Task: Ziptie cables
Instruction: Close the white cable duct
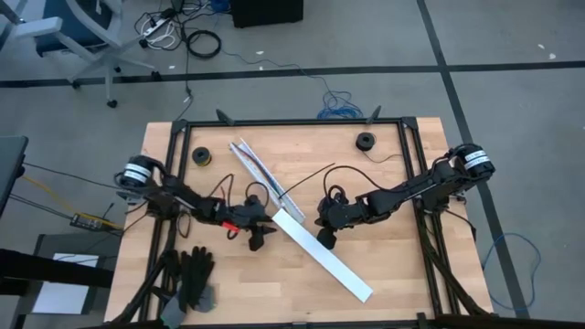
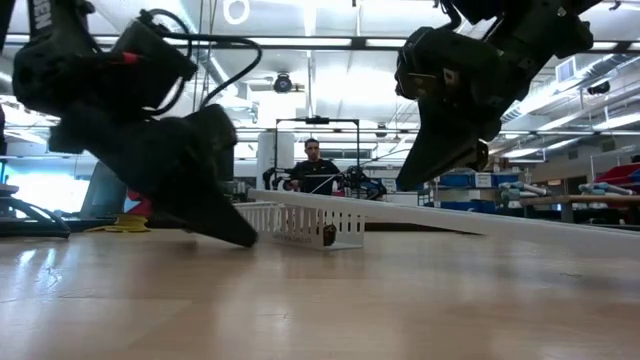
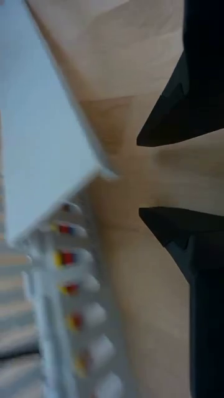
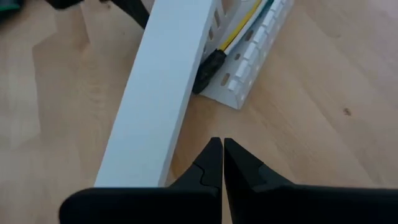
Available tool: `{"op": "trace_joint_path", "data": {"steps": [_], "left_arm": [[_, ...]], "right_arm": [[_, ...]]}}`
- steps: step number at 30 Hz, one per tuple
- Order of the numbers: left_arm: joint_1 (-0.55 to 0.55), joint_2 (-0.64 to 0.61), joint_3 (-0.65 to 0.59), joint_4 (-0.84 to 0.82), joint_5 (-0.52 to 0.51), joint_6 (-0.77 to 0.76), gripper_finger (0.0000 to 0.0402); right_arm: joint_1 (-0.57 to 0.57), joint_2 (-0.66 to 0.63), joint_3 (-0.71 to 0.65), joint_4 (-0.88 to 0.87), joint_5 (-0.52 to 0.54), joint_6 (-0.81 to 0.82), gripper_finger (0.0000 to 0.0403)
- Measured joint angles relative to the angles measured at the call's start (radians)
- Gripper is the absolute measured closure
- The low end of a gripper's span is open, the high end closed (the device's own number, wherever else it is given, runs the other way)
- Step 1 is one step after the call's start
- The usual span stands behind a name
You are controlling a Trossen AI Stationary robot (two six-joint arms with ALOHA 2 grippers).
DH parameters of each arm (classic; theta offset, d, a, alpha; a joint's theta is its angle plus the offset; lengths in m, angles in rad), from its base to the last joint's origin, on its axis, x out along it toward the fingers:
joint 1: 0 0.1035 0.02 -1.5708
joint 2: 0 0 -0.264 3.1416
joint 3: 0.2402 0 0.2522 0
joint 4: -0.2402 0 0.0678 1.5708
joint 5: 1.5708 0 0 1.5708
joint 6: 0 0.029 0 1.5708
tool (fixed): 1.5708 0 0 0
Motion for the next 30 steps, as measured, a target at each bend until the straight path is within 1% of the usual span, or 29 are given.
{"op": "trace_joint_path", "data": {"steps": [3,6,11,17,25,30], "left_arm": [[0.0,0.06,0.036,0.044,-0.006,0.058,0.0254],[-0.007,0.094,0.042,0.108,-0.032,0.112,0.0255],[-0.023,0.097,0.041,0.118,-0.077,0.148,0.0255],[-0.033,0.099,0.041,0.175,-0.103,0.157,0.0255],[-0.033,0.099,0.067,0.18,-0.104,0.158,0.0255],[-0.033,0.098,0.093,0.163,-0.102,0.182,0.0255]], "right_arm": [[0.0,0.0,0.0,-0.001,0.0,0.0,0.0402],[0.002,0.0,0.0,-0.001,0.004,0.001,0.0403],[0.008,0.0,0.0,-0.001,0.006,0.027,0.0403],[0.019,0.0,-0.001,-0.014,-0.047,0.079,0.0403],[0.028,0.001,-0.001,-0.02,-0.06,0.107,0.0403],[0.024,0.061,-0.001,-0.012,-0.091,0.102,0.0403]]}}
